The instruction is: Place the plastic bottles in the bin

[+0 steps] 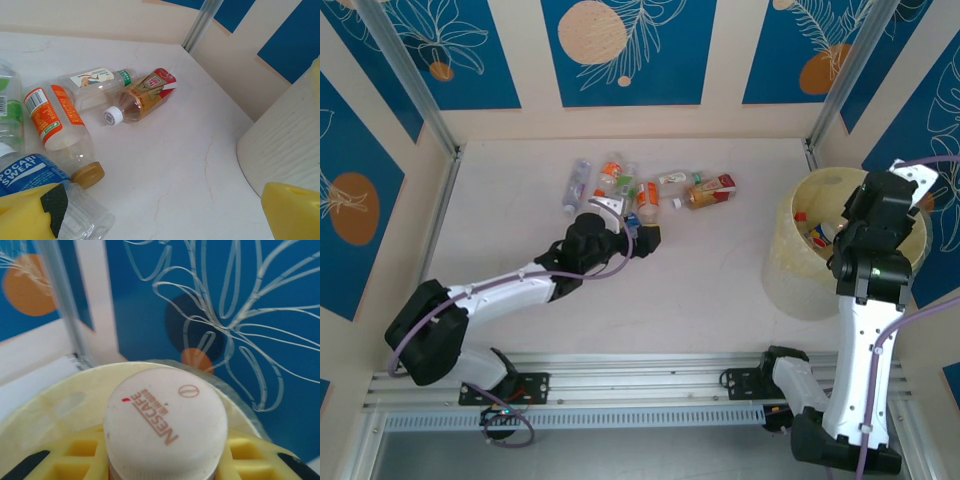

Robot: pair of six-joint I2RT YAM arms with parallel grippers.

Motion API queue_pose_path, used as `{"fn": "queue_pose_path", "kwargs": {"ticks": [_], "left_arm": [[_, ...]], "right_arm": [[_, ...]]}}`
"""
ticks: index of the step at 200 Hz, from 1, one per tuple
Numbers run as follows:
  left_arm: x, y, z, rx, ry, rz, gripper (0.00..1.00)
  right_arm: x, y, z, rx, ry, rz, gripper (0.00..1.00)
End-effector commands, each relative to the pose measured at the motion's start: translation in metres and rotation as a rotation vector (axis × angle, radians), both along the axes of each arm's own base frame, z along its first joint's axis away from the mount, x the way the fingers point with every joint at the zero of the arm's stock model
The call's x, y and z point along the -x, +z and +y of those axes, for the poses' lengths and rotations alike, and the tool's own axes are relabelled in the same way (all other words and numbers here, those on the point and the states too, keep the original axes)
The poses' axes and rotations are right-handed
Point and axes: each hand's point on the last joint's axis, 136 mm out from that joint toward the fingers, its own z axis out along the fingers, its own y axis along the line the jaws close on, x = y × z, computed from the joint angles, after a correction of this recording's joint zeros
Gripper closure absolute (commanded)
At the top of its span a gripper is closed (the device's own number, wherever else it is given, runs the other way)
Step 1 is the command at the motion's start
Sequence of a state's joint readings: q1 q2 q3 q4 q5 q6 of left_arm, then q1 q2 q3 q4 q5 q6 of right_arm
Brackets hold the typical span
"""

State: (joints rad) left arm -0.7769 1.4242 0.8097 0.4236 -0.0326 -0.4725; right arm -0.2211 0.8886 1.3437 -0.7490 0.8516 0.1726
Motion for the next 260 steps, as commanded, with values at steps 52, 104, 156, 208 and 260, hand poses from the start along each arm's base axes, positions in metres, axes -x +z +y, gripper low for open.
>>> {"fn": "queue_pose_path", "kwargs": {"ticks": [52,104,156,208,260], "left_arm": [[-0.005,0.008,-0.006,0.004,-0.027,0.020,0.00],[-0.007,0.008,-0.004,0.012,-0.011,0.028,0.00],[-0.010,0.002,-0.003,0.008,0.003,0.048,0.00],[-0.012,-0.005,-0.004,0.006,0.006,0.066,0.00],[-0.014,-0.008,-0.008,0.006,-0.003,0.080,0.00]], "right_arm": [[0.024,-0.022,-0.056,0.117,-0.278,0.106,0.57],[0.018,-0.031,-0.047,-0.014,-0.210,0.097,0.01],[-0.014,-0.057,-0.029,-0.126,-0.058,0.132,0.00],[-0.069,-0.093,0.014,-0.298,0.259,0.156,0.00],[-0.059,-0.029,0.063,-0.325,0.474,-0.066,0.00]]}}
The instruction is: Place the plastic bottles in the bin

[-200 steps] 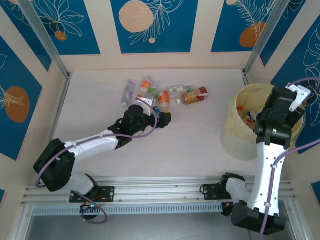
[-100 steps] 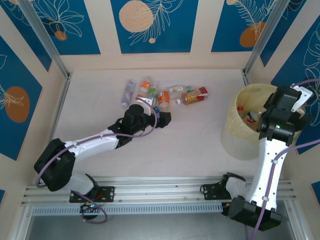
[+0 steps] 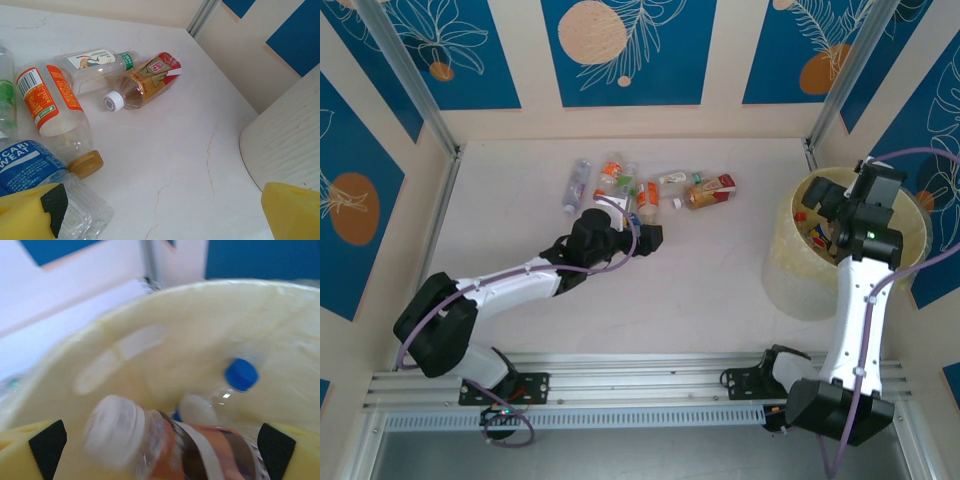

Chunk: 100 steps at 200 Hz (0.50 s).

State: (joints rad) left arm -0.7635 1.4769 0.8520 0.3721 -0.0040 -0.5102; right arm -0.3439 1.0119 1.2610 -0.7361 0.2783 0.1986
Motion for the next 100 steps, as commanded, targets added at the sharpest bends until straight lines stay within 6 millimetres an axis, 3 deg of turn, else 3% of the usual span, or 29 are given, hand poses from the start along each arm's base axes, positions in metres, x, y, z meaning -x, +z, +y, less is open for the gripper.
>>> {"fn": "queue_pose_path", "kwargs": {"ticks": [1,34,100], "left_arm": [[-0.007,0.008,-0.003,0.018,-0.001,0.003,0.00],[-0.009,0.005,-0.007,0.022,-0.014,0.014,0.00],[-0.008,0.000,-0.005,0.008,-0.008,0.038,0.00]], "right_arm": [[0.011,0.049,0.023,-0.038,0.068,-0.167,0.00],[0.017,0.045,0.016,-0.050,0.010,-0.121,0.01],[0.024,0.020,-0.017,-0.040,-0.195,0.004,0.01]]}}
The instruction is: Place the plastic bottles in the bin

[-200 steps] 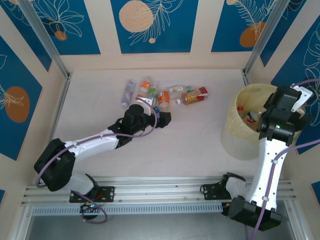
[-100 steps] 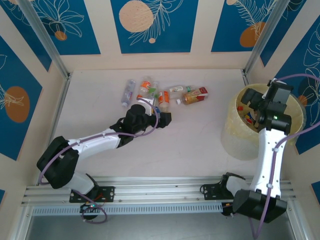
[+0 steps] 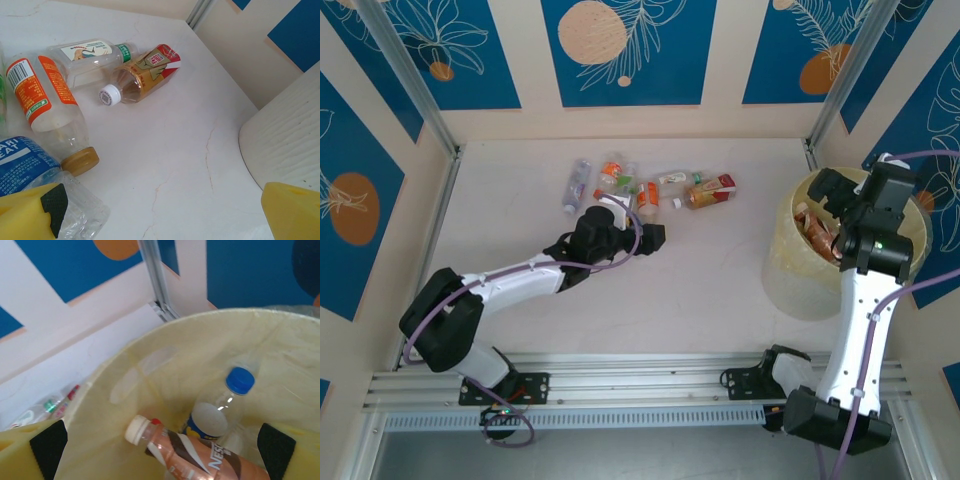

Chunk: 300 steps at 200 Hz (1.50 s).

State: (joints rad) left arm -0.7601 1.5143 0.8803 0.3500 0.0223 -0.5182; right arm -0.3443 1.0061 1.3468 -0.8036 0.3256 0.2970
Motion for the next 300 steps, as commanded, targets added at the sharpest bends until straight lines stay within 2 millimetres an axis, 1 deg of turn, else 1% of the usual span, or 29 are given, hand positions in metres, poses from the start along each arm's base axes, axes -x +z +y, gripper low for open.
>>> {"fn": "queue_pose_path", "kwargs": {"ticks": [1,18,32,48,64,82,109,124,134,143,175,193,205,216,233,256,270,288,300], "left_arm": [[-0.006,0.009,0.002,0.018,0.012,0.002,0.00],[-0.007,0.008,0.004,0.020,0.021,0.008,0.00],[-0.009,0.006,0.006,0.020,0.032,0.015,0.00],[-0.011,0.006,0.012,0.018,0.055,0.016,0.00],[-0.014,0.006,0.021,0.010,0.091,0.011,0.00],[-0.018,0.006,0.038,-0.009,0.148,0.002,0.00],[-0.026,0.005,0.074,-0.046,0.261,0.005,0.00],[-0.027,0.003,0.090,-0.052,0.304,0.018,0.00],[-0.029,0.000,0.100,-0.057,0.333,0.032,0.00],[-0.030,-0.004,0.108,-0.066,0.355,0.050,0.00],[-0.036,-0.014,0.131,-0.105,0.406,0.088,0.00],[-0.042,-0.021,0.144,-0.137,0.439,0.122,0.00],[-0.047,-0.028,0.152,-0.164,0.461,0.157,0.00],[-0.051,-0.035,0.156,-0.192,0.465,0.196,0.00],[-0.059,-0.045,0.157,-0.236,0.458,0.251,0.00],[-0.071,-0.057,0.152,-0.299,0.434,0.308,0.00],[-0.080,-0.068,0.148,-0.326,0.426,0.333,0.00],[-0.094,-0.079,0.138,-0.335,0.392,0.365,0.00],[-0.100,-0.084,0.128,-0.337,0.351,0.396,0.00]], "right_arm": [[0.012,-0.004,-0.012,-0.001,-0.103,0.055,0.01],[0.012,-0.009,-0.008,-0.020,-0.090,0.073,0.01],[0.010,-0.007,0.000,-0.027,-0.065,0.061,0.01],[0.006,-0.001,0.015,-0.038,-0.011,0.037,0.01],[0.001,0.009,0.032,-0.042,0.050,0.013,0.01],[-0.009,0.023,0.065,-0.059,0.179,-0.042,0.00],[-0.021,0.043,0.117,-0.121,0.381,-0.137,0.01],[-0.026,0.052,0.146,-0.163,0.495,-0.182,0.01],[-0.029,0.054,0.166,-0.183,0.573,-0.199,0.01],[-0.029,0.057,0.179,-0.194,0.621,-0.214,0.01],[-0.029,0.054,0.219,-0.221,0.736,-0.214,0.01],[-0.029,0.049,0.234,-0.236,0.751,-0.218,0.01],[-0.030,0.040,0.245,-0.259,0.770,-0.215,0.01],[-0.031,0.030,0.255,-0.270,0.789,-0.200,0.01],[-0.034,0.015,0.261,-0.279,0.780,-0.169,0.00],[-0.034,0.003,0.271,-0.303,0.794,-0.145,0.00],[-0.033,0.000,0.275,-0.308,0.804,-0.140,0.00],[-0.032,-0.002,0.275,-0.300,0.802,-0.132,0.01],[-0.031,-0.001,0.273,-0.292,0.799,-0.130,0.00]]}}
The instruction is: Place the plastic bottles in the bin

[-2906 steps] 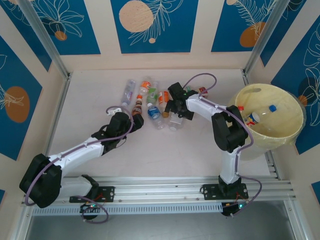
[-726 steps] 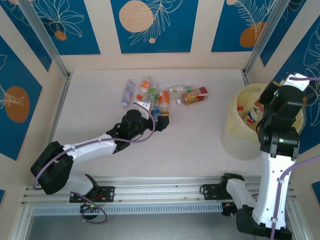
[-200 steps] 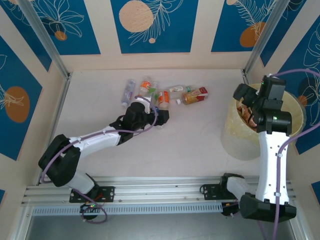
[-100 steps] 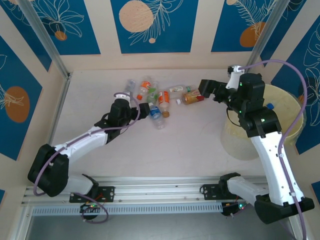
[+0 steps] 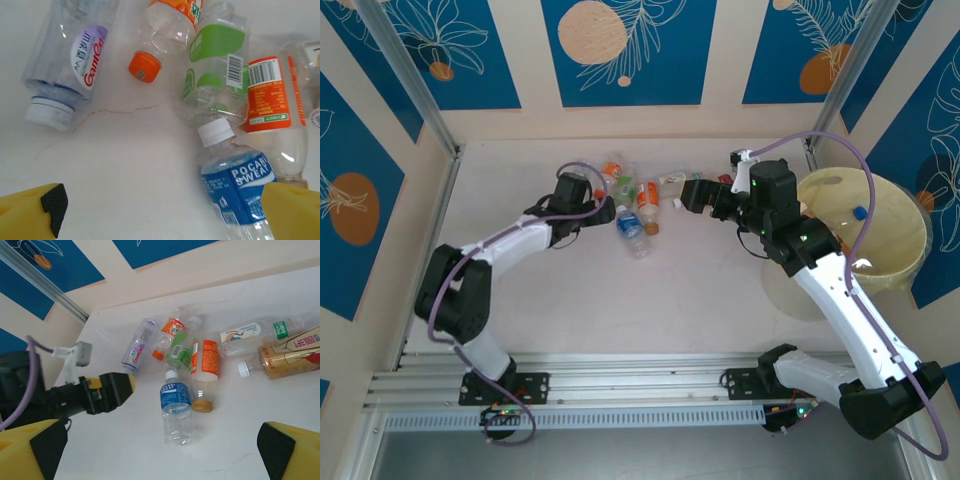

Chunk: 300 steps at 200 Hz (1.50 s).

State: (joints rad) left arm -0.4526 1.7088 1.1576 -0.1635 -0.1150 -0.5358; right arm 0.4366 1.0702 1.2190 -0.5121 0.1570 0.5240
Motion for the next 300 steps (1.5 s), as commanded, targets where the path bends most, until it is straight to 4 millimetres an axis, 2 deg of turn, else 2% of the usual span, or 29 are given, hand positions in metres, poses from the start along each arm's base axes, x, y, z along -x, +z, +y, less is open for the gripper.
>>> {"fn": "queue_pose_path", "kwargs": {"ticks": [1,22,65,104,143,191,213,283,300], "left_arm": [[-0.005,-0.015,-0.010,-0.008,-0.069,0.096,0.00],[-0.004,-0.023,-0.027,0.041,-0.055,0.174,0.00],[0.020,-0.032,-0.079,0.111,0.001,0.241,0.00],[0.031,-0.045,-0.091,0.081,0.100,0.250,0.00],[0.046,-0.059,-0.110,0.082,0.075,0.253,0.03],[0.060,-0.089,-0.123,0.105,0.030,0.288,0.15],[0.064,-0.098,-0.121,0.091,0.021,0.300,0.24],[0.066,-0.074,-0.123,0.103,-0.154,0.159,0.50],[0.067,-0.064,-0.126,0.137,-0.206,0.105,0.54]], "right_arm": [[0.000,0.011,-0.001,-0.016,-0.020,-0.038,0.00],[0.002,0.008,-0.005,0.000,-0.030,-0.036,0.01],[-0.001,0.002,-0.006,0.014,-0.039,-0.026,0.00],[0.001,-0.001,-0.005,0.035,-0.025,-0.012,0.00],[0.001,-0.006,-0.009,0.064,-0.037,-0.010,0.00],[-0.004,-0.010,-0.007,0.089,-0.033,-0.002,0.00],[-0.005,-0.013,-0.006,0.090,-0.031,0.008,0.01],[-0.005,-0.017,-0.006,0.080,-0.039,0.013,0.01],[-0.005,-0.017,-0.006,0.076,-0.041,0.011,0.01]]}}
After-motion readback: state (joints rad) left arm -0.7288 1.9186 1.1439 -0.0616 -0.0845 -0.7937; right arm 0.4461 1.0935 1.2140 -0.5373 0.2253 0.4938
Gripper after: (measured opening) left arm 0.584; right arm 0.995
